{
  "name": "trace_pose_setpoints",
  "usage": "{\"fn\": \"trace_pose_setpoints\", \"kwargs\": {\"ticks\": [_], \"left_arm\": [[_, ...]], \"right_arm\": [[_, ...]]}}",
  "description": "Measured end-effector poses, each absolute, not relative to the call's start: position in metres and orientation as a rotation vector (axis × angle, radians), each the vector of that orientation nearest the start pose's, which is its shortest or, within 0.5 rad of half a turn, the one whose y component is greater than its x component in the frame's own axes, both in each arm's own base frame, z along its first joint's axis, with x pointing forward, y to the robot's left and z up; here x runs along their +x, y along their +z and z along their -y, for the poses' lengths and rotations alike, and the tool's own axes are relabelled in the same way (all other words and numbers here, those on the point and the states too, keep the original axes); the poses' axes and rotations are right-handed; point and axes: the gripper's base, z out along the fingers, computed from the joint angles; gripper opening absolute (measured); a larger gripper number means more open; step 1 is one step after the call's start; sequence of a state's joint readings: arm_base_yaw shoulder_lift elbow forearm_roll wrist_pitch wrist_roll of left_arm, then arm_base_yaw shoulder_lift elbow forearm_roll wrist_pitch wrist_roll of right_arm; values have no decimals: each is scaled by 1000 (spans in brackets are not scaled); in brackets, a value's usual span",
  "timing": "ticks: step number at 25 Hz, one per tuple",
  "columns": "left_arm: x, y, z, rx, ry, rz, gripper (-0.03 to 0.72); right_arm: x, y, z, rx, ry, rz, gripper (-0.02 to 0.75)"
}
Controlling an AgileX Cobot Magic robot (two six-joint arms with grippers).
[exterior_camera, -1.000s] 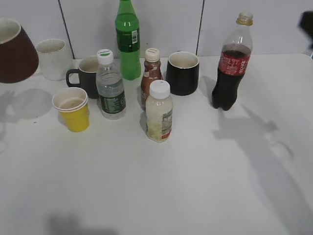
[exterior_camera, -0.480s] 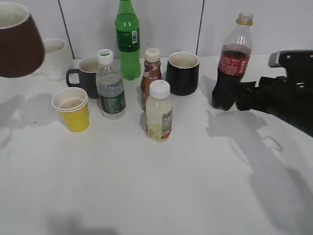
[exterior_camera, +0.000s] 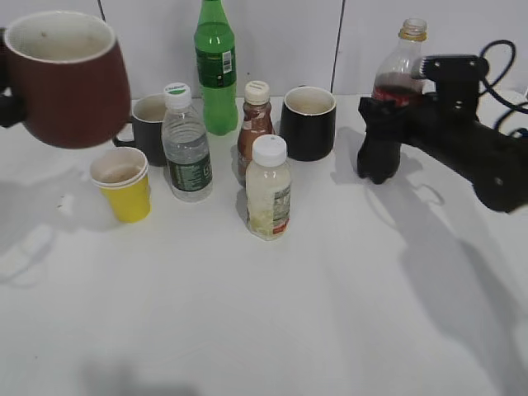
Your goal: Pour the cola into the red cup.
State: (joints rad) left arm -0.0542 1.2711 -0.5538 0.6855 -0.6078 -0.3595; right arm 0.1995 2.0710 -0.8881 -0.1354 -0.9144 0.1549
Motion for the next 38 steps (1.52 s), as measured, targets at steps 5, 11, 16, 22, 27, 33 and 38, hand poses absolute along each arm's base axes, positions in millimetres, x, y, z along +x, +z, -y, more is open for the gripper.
{"fn": "trace_pose_setpoints", "kwargs": {"ticks": [5, 11, 16, 22, 27, 33, 38], "left_arm": [[246, 261, 64, 564, -225, -1633, 55], [242, 256, 80, 549, -265, -1701, 55], [239, 253, 93, 548, -314, -1729, 55], [251, 239, 110, 599, -341, -1791, 55], [255, 232, 125, 650, -369, -1808, 55], [252, 229, 140, 703, -405, -1800, 55], [254, 237, 146, 707, -424, -1756, 55]], "right_arm": [[399, 121, -90, -200, 280, -1776, 473], [389, 148, -95, -391, 231, -1886, 474], [368, 203, -119, -637, 138, -1793, 474], [334, 237, -161, -1017, -24, -1628, 474], [322, 248, -184, -1242, -141, -1480, 474], [317, 257, -199, -1420, -273, -1292, 474], [318, 262, -202, -1504, -383, -1138, 474]]}}
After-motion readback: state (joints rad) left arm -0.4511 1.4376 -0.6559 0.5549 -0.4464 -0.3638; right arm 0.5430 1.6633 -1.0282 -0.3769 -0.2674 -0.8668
